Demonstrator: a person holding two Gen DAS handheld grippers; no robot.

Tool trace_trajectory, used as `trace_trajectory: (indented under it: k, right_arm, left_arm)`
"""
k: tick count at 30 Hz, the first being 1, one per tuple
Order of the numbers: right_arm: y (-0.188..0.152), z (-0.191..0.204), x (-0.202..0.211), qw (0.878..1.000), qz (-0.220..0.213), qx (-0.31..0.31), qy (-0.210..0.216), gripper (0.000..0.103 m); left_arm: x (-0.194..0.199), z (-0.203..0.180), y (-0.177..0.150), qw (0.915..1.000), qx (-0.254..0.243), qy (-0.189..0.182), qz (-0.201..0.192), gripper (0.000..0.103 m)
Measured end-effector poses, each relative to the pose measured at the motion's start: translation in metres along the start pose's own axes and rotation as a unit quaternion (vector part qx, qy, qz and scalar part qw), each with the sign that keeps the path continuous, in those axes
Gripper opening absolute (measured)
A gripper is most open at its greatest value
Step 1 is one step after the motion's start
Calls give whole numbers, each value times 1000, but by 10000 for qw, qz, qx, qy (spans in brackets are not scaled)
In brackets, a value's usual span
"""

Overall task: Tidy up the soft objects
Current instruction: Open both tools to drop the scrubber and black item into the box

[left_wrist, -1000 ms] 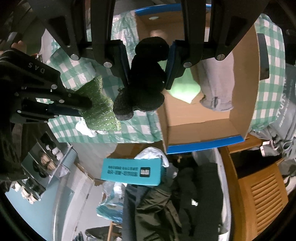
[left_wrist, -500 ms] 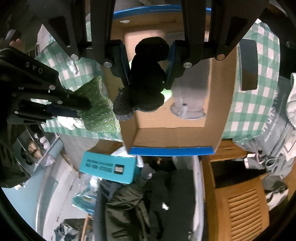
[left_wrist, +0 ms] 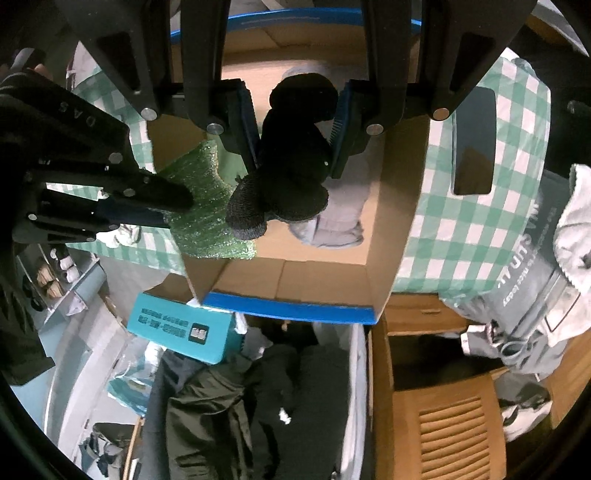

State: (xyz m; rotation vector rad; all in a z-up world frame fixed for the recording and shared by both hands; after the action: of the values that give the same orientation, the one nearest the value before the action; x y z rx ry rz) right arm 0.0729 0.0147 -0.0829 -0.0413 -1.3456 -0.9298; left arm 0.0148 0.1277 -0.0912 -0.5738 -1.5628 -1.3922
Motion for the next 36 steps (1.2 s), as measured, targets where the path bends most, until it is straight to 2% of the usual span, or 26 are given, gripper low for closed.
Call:
trace_trajectory:
  k: [6,11,12,14,16,20,26,36]
  right_arm:
    - [3,5,-14,9998,121,-15,168,14]
    - [3,4,-18,9995,137,-97,263,24]
    - [3,3,-18,9994,141,-121,284,25]
    - [3,2,-17,9994,131,-144,270,34]
    - [3,0,-14,9996,89,-162,208,36]
    - [2,-5,-7,9996,10,-236,163,40]
    - [-3,-15,4,9993,-80,-352,104,46]
    - [-24,-36,23,9985,-150,-524,-24,49]
  left_arm:
    - [-4,8,0,9999,113,31,67,37]
    - [-9,12,-2,9994,215,154,203,37]
    - [-10,13,-2,9994,225,162,227,40]
    - [-10,13,-2,9992,263,151,247,43]
    - [-8,14,-2,9991,297,169,230,52]
    - [-4,12,-1,9993,278,214,155,64]
    - [-2,0,-2,9996,161,161,151,64]
    - [5,-31,-1,9999,-98,22,140,64]
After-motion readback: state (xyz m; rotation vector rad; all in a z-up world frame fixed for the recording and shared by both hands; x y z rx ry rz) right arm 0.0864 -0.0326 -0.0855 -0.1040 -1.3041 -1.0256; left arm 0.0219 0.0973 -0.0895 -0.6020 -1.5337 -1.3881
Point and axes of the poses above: each gripper's, at about its wrist camera, not at the fingertips, and x roughly against the way its jaws point, z to its left, y to its top, the point moved 3 cm from there along -x, roughly the way its jaws point, and after that the axes turned 14 degrees about y, right-handed, at the moved point
